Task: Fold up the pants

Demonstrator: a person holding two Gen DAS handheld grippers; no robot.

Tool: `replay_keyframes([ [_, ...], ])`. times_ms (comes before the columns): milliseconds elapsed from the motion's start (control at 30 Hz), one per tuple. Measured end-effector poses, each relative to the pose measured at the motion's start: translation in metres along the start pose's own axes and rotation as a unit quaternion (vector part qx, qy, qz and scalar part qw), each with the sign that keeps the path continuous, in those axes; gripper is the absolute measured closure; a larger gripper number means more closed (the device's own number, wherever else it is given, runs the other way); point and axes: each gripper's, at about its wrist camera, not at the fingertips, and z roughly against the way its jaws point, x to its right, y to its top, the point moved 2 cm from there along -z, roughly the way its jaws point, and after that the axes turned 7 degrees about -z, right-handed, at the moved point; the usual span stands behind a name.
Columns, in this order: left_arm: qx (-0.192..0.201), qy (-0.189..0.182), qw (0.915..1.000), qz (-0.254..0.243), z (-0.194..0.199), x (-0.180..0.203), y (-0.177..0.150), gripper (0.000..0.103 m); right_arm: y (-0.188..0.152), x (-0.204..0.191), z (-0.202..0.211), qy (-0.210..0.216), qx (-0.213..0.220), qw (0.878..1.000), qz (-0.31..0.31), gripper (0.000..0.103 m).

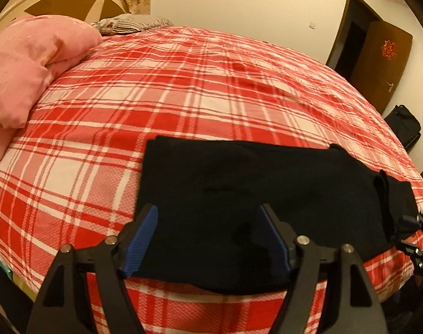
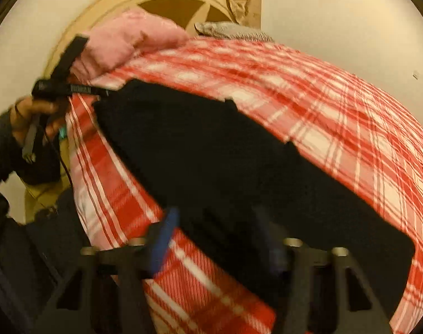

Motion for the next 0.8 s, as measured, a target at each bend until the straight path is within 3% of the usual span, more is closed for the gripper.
replay_keyframes([
  [100, 0.007, 0.003, 0.9999, 0.006, 0.000, -0.006, 0.002, 0.027, -0.001, 0.002, -0.007, -0.004, 0.001, 1.000, -0.009, 0.067],
  [200, 0.007, 0.005, 0.9999, 0.009, 0.000, -0.011, 0.002, 0.026, 0.003, 0.001, -0.007, 0.005, 0.005, 1.000, -0.021, 0.083],
  [367, 0.003, 0.014, 0.9998, 0.014, -0.002, -0.021, -0.002, 0.026, 0.005, 0.001, -0.002, 0.002, 0.004, 1.000, -0.027, 0.097],
  [600, -0.002, 0.018, 0.9996, 0.023, -0.007, -0.028, -0.008, 0.026, 0.007, -0.005, 0.017, 0.012, 0.022, 0.999, -0.023, 0.098],
  [800, -0.001, 0.019, 0.9996, 0.019, -0.012, -0.027, -0.007, 0.026, -0.002, -0.007, -0.010, 0.001, -0.009, 1.000, -0.009, 0.096],
])
